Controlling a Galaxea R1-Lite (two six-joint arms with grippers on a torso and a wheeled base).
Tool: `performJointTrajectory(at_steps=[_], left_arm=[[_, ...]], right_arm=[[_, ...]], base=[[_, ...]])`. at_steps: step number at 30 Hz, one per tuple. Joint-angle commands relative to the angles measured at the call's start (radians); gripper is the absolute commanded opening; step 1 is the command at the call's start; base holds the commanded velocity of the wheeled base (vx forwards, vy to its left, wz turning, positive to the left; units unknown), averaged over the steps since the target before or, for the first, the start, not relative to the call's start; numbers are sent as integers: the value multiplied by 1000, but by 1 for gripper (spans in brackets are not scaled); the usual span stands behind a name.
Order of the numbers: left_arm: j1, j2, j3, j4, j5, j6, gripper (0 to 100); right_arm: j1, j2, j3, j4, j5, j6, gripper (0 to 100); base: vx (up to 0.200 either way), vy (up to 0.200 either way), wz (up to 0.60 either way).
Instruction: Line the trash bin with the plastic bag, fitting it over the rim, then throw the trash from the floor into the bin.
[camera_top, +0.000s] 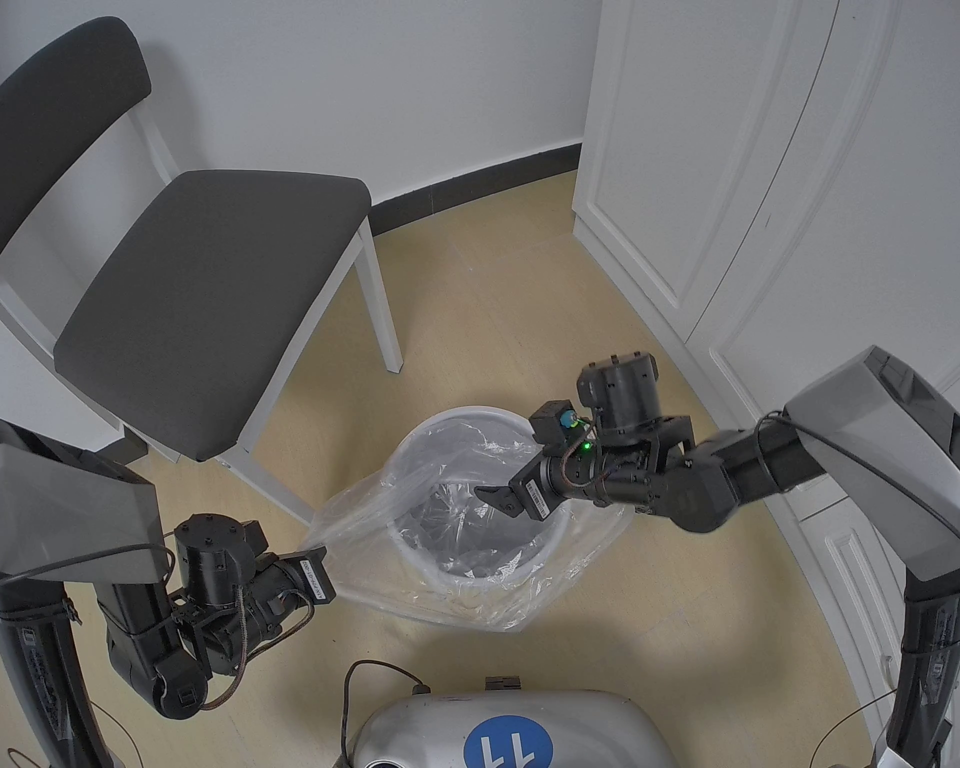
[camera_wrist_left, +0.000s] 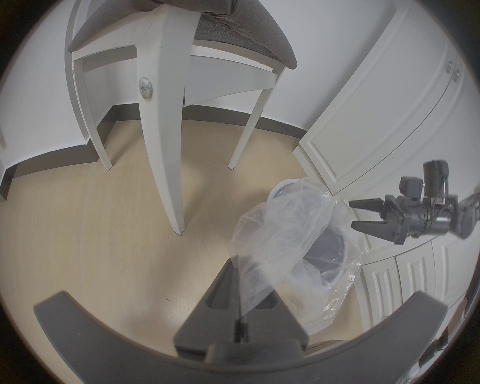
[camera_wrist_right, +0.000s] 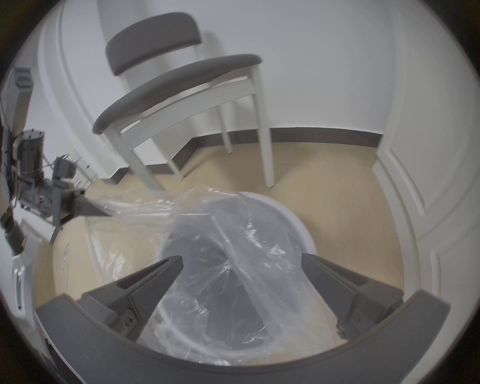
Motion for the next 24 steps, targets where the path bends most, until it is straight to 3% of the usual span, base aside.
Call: performJointTrajectory(at_steps=[1,7,19,20,24], left_arm=[[-2,-2,7,-1,-1,3,0],[-4,-1,12,-1,-3,3,0],[-9,-4,10,-1,-1,1,0],[-9,-4,10,-1,-1,1,0],[-10,2,9,-1,-1,1,0]], right_arm=[[-11,61,-330,309,110,-218,100],[-11,127,-448,395,110,-241,100],[-5,183,-457,407,110,-241,100],[-5,186,-460,406,110,-241,0],[-8,202,-478,402,110,-240,0]], base=[[0,0,0],[0,0,0],[0,0,0],[0,0,0],[0,0,0]])
